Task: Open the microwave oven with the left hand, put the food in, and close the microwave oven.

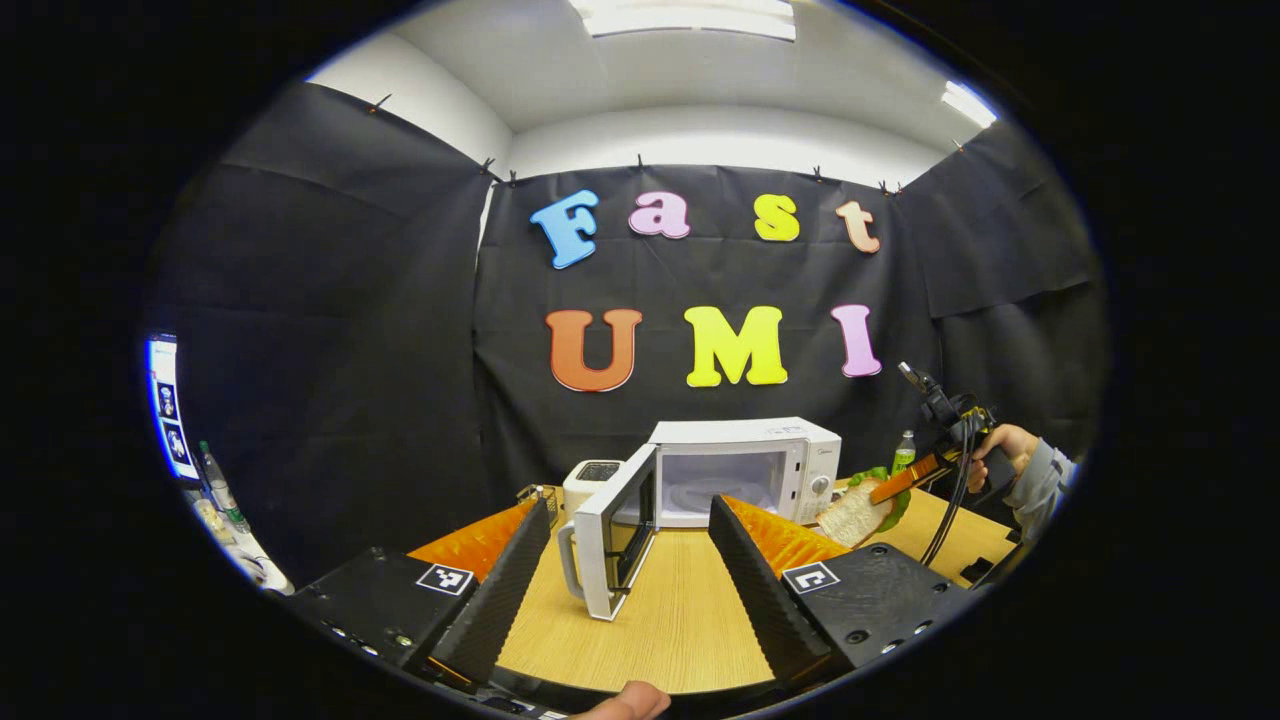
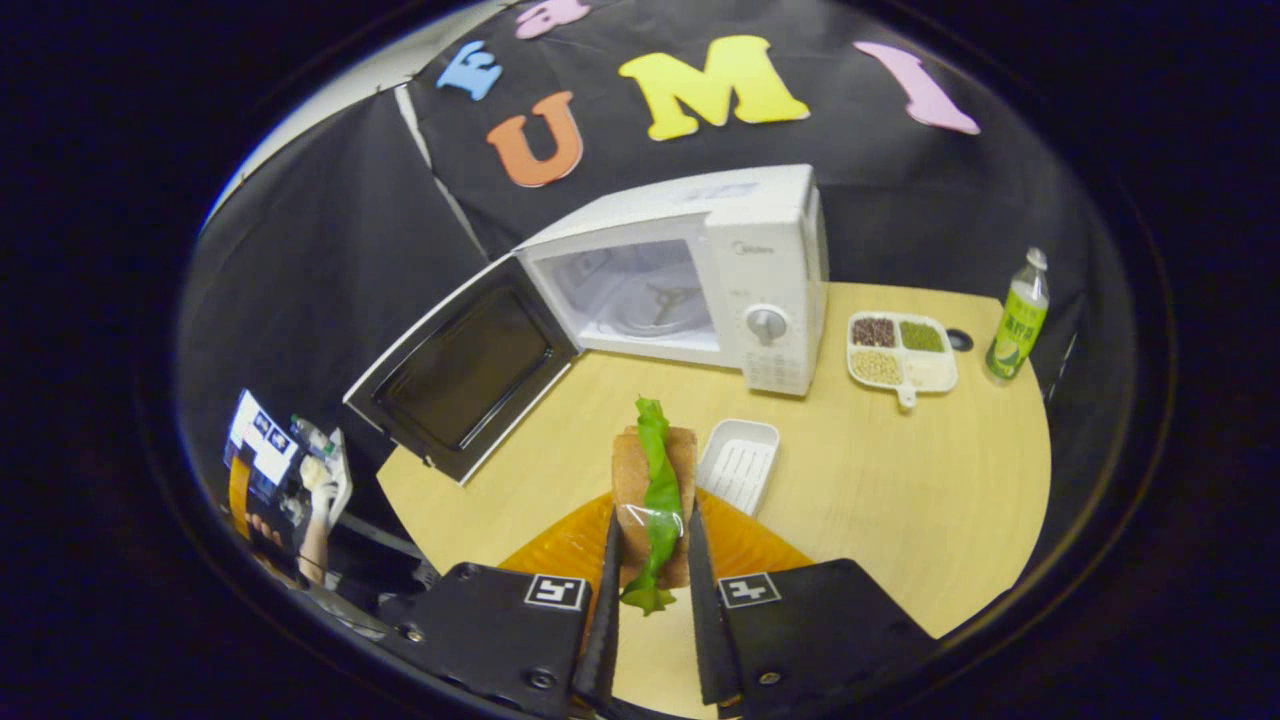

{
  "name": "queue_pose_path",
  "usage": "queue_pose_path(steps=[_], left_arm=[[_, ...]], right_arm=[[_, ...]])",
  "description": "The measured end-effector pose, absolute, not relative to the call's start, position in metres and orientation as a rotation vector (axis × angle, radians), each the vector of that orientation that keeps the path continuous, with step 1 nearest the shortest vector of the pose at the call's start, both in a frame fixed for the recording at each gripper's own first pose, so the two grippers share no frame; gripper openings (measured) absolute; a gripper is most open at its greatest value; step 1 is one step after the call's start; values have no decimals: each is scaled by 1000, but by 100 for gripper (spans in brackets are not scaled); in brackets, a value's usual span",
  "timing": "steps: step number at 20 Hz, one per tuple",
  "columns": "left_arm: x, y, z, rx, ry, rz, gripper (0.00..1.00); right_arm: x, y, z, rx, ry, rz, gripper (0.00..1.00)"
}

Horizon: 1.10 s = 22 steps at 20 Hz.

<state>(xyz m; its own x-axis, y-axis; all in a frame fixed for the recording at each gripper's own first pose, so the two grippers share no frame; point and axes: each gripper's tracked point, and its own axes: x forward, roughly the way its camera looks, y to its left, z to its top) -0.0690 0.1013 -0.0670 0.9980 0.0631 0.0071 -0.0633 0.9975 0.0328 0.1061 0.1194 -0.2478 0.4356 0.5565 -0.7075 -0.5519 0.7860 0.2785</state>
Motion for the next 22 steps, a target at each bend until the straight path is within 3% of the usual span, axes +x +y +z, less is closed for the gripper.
queue_pose_path(steps=[1,3,4,6,7,8,9,14,15,16,20,21,22], left_arm=[[-74,104,-66,19,-11,61,96],[-81,102,-74,8,-12,41,95],[-84,106,-76,11,-11,39,95],[-86,115,-81,19,-2,52,95],[-85,119,-87,21,12,61,100],[-84,123,-90,27,27,72,100],[-85,128,-92,37,33,85,95],[-80,135,-101,44,49,82,95],[-79,139,-106,43,63,92,95],[-79,145,-110,44,75,105,95],[-74,152,-114,47,76,114,95],[-71,152,-113,48,71,110,95],[-68,152,-113,53,68,107,95]], right_arm=[[97,133,-240,-35,861,720,27],[86,158,-231,-97,815,749,27],[85,169,-228,-112,795,754,35],[86,198,-225,-93,759,760,35],[88,214,-225,-70,755,764,35],[91,225,-228,-56,747,763,27],[96,235,-232,-56,728,753,35],[146,269,-248,-142,565,644,35],[155,275,-254,-155,549,611,27],[164,279,-260,-151,529,577,27],[211,291,-279,-83,435,440,27],[223,293,-282,-45,407,403,35],[238,294,-285,-5,387,362,35]])
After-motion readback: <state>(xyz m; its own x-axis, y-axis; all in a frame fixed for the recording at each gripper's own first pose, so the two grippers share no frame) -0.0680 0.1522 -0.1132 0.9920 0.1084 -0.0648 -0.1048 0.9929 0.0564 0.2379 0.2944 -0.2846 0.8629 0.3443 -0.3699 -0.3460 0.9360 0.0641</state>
